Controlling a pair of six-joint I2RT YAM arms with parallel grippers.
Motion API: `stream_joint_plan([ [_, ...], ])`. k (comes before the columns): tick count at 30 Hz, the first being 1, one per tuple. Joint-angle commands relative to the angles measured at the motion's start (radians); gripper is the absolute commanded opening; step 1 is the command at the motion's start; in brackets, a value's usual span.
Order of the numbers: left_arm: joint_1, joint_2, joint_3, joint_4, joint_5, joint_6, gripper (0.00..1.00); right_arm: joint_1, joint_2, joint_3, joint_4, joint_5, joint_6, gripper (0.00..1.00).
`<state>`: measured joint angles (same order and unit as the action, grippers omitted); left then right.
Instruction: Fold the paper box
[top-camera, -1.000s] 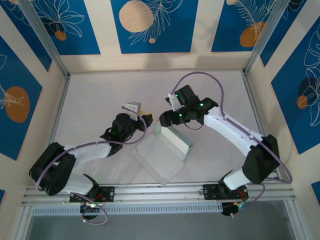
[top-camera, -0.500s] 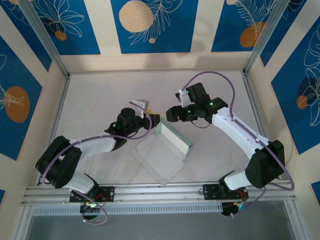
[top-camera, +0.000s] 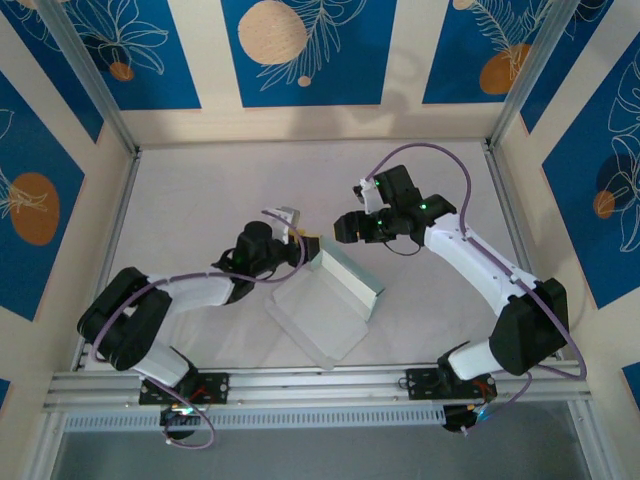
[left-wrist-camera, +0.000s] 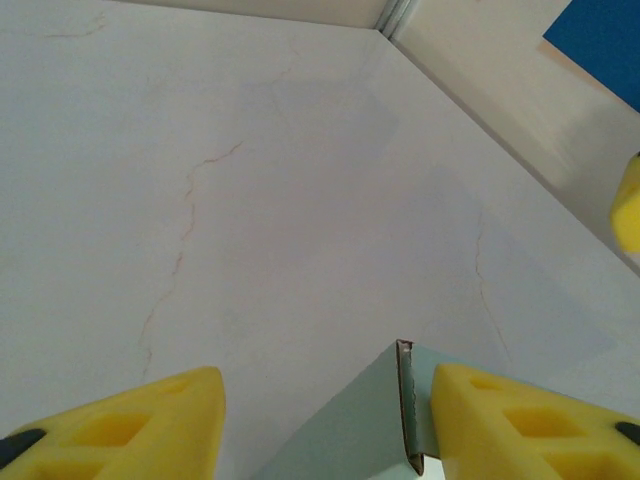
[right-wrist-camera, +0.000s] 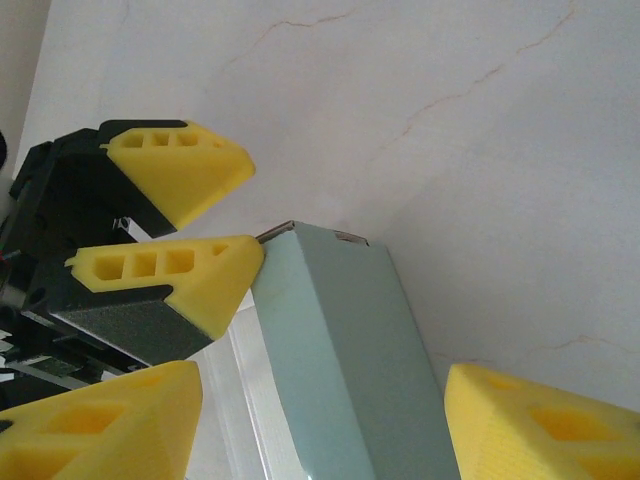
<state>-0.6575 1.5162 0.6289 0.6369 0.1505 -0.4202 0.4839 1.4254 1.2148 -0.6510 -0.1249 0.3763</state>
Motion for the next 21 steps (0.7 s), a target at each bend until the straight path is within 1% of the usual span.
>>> stream_joint_plan([
  [1, -0.009, 0.006, -0.056, 0.016, -0.014, -0.007, 0.54, -0.004, 0.019, -0.016, -0.019, -0.025, 0.017, 0.66],
  [13, -0.02, 0.008, -0.146, 0.019, -0.072, -0.023, 0.47, 0.047, 0.089, 0.008, -0.055, -0.031, 0.003, 0.62],
  [15, -0.022, 0.01, -0.149, 0.006, -0.075, -0.019, 0.45, 0.073, 0.102, 0.011, -0.059, -0.027, -0.004, 0.61],
  [21, -0.04, 0.019, -0.156, 0.005, -0.071, -0.014, 0.44, 0.144, 0.148, 0.014, -0.078, 0.027, -0.026, 0.6],
])
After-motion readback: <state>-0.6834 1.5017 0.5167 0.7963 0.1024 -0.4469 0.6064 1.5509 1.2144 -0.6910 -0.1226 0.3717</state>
